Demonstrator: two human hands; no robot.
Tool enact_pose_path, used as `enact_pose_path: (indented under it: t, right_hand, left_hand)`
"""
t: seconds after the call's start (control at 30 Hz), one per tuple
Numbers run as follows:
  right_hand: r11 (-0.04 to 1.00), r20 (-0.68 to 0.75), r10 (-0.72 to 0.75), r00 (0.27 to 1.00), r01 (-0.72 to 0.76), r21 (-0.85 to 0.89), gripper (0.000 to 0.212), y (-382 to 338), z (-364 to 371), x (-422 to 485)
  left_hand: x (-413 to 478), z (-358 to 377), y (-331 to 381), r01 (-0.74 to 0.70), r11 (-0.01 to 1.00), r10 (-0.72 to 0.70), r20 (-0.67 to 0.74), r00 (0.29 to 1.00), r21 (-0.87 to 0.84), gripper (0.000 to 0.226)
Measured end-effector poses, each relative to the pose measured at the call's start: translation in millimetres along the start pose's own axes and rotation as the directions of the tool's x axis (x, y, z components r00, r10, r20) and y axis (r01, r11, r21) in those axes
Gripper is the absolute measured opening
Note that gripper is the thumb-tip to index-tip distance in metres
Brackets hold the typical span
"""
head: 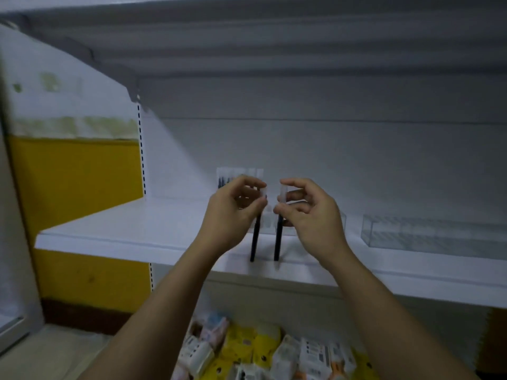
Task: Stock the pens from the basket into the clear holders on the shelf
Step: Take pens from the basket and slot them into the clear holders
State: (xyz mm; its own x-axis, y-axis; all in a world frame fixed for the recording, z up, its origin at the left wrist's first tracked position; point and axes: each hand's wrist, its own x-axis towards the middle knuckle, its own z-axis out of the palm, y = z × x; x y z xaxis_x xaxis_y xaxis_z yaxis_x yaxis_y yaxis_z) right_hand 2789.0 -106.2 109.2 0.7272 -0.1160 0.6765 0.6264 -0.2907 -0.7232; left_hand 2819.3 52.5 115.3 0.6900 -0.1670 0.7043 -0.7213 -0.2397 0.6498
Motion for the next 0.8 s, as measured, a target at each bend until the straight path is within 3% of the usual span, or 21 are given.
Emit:
enact_pose_path:
  t: [0.1, 0.43, 0.7, 0.8]
  right_hand:
    - [0.997, -0.031, -0.054, 0.998, 0.052, -0.055, 0.036, -0.6, 5.7, 24.2]
    - [0.995, -0.113, -0.095, 0.989, 0.095, -0.011, 0.036, 16.8, 30.2, 95.8]
    - [0.994, -0.107, -0.105, 0.989, 0.1, -0.053, 0.034, 36.4, 39.8, 118.4]
    - [0.994, -0.105, -0.101, 0.989, 0.096, -0.055, 0.035, 44.2, 40.3, 121.8]
  left_hand:
    - [23.5, -8.5, 1.2, -0.042, 0.998, 0.043, -0.022, 0.999, 0.046, 0.018]
    - [90.5, -24.2, -19.9, -0.066, 0.991, 0.085, -0.161, 0.983, 0.119, 0.016]
    - [111.1, -12.9, -37.7, -0.081, 0.985, 0.107, -0.17, 0.98, 0.15, 0.017]
    - [112.6, -9.1, -45.5, -0.08, 0.969, 0.105, -0.095, 0.99, 0.235, 0.016]
